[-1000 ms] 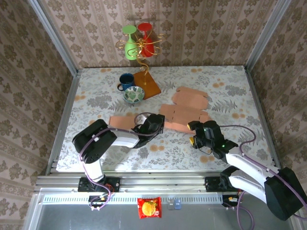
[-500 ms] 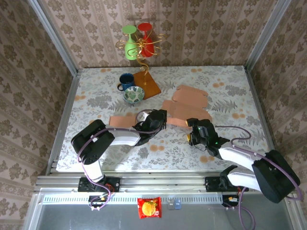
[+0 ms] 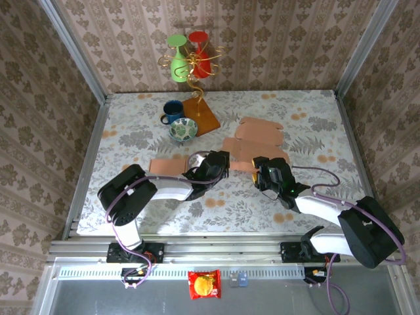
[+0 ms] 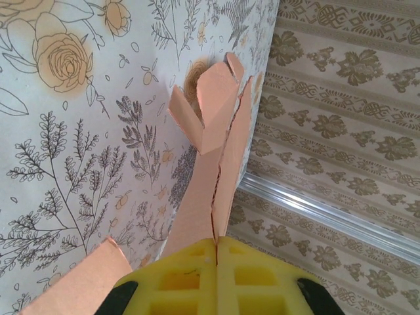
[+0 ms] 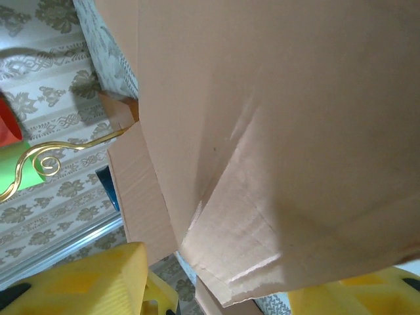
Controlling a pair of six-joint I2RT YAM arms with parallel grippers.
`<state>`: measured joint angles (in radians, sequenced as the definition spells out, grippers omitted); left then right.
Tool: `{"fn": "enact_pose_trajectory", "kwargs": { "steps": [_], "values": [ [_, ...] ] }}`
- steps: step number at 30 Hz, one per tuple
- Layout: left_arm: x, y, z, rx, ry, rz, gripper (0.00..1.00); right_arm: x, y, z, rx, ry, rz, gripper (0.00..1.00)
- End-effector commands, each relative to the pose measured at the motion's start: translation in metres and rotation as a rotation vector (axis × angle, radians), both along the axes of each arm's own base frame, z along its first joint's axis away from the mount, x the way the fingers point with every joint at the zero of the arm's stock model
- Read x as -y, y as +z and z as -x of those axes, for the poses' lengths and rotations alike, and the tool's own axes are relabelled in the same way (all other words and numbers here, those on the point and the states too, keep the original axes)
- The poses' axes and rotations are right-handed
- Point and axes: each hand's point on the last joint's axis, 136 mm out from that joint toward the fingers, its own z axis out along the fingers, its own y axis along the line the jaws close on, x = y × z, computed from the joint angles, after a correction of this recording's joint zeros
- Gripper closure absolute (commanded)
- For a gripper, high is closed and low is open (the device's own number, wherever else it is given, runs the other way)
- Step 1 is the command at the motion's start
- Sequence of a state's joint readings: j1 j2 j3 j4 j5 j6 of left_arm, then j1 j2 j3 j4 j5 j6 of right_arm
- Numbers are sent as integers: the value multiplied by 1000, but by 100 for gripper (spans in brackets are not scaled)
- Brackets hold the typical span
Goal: Fold the paper box
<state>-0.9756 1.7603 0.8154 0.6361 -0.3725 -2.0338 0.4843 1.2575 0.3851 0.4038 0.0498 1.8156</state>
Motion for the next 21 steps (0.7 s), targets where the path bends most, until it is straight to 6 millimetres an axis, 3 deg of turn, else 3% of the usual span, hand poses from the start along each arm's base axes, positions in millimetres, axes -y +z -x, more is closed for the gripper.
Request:
{"fn": "enact_pose_trajectory", "kwargs": {
  "steps": [1, 21],
  "values": [
    [1, 24, -2, 29, 27, 51, 100, 10, 15, -9, 45, -46, 16, 47],
    [6, 28, 1, 18, 26, 79, 100, 30, 42, -13, 79, -58, 57, 94]
  ]
}}
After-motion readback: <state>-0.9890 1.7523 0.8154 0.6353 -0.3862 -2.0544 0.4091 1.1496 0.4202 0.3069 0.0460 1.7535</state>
